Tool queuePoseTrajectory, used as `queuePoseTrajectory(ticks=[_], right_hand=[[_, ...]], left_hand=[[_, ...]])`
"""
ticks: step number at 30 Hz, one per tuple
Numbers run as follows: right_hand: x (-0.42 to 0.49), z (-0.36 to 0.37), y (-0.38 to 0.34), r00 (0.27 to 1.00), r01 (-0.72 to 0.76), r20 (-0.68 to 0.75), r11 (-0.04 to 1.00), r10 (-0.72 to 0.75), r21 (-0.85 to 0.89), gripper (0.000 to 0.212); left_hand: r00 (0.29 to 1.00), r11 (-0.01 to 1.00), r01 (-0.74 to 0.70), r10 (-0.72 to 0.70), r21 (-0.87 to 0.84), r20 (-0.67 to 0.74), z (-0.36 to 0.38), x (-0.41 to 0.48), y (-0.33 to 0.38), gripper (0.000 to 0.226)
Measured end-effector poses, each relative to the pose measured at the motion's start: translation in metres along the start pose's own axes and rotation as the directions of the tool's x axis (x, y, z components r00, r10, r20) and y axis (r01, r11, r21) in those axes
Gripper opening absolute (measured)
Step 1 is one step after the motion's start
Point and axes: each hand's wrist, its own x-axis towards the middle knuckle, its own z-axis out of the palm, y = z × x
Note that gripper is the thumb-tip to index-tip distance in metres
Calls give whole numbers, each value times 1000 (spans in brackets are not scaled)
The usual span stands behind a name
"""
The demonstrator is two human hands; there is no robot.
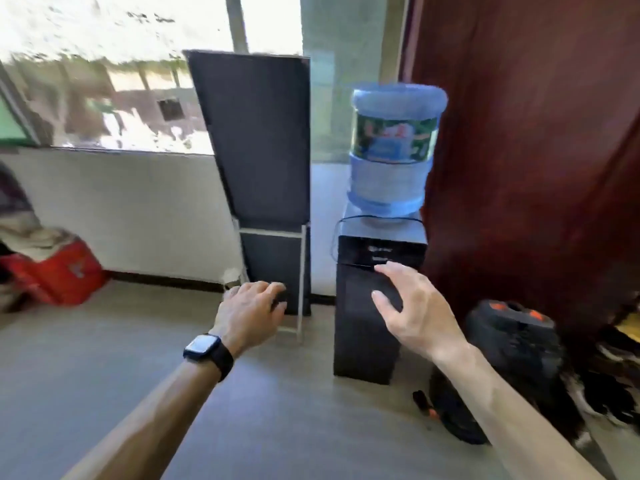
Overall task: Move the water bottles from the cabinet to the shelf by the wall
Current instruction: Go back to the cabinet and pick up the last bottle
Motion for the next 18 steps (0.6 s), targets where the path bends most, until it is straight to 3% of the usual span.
queuePoseTrajectory(ticks=[4,10,18], right_hand=[[70,80,-138,978,197,43,975,-202,103,46],[130,179,-332,863,456,129,864,-488,216,47],[187,297,-522,660,670,160,672,-734,316,45]], left_hand=[[967,959,255,-249,122,-59,-70,-60,-162,65],[788,764,614,-586,197,-187,-148,-159,-336,47],[544,496,835,-808,239,-226,-195,-244,-484,52]])
